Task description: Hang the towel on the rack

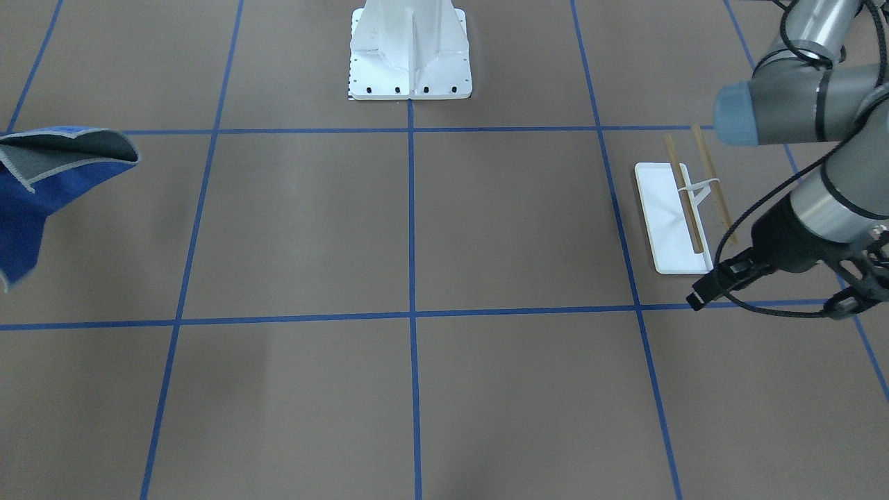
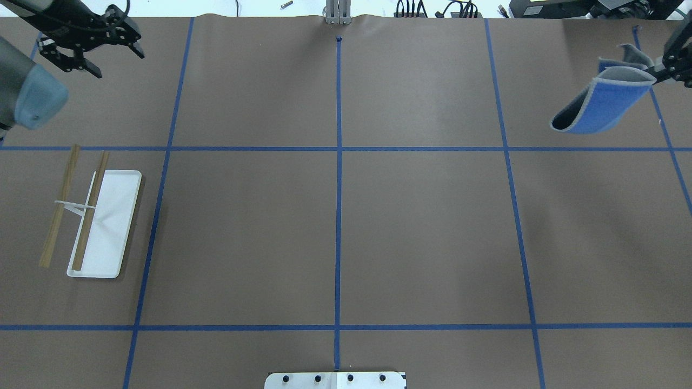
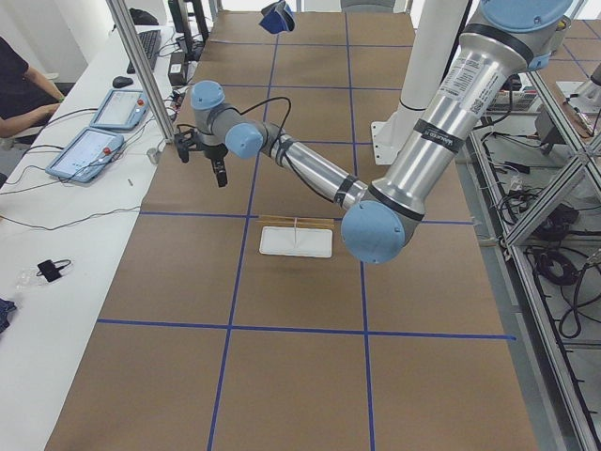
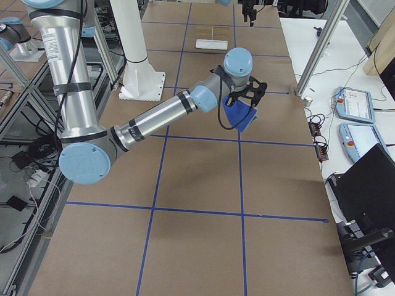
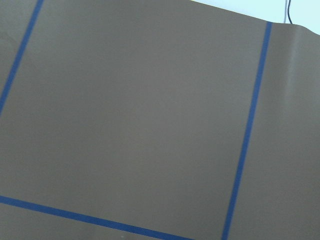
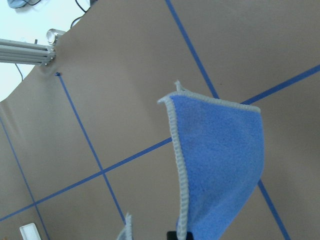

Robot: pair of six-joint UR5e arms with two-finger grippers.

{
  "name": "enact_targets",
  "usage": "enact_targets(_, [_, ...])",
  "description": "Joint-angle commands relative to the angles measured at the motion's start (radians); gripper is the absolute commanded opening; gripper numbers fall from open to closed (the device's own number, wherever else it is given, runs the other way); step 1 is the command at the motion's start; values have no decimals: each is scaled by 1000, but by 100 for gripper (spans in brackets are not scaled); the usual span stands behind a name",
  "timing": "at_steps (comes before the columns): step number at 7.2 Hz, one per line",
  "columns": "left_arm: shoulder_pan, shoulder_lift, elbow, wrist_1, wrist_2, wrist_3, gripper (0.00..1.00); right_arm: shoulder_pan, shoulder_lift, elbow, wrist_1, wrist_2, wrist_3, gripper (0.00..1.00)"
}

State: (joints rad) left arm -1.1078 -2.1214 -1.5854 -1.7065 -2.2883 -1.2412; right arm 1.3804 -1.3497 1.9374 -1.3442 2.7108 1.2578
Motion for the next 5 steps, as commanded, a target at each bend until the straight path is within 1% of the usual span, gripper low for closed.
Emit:
enact_targets(1, [112, -58, -5, -110, 3, -383, 98, -43, 125, 6, 14, -93, 38, 0])
enact_targets(2, [137, -61, 1, -198, 4, -541, 98, -59, 135, 5, 45, -133, 60, 0])
enact_targets(3, [172, -96, 1, -202, 4, -639, 97, -82, 141, 2, 100, -175, 105, 0])
enact_targets(5, [212, -132, -8, -205, 4, -743, 98, -176, 185, -5, 218, -248, 297, 0])
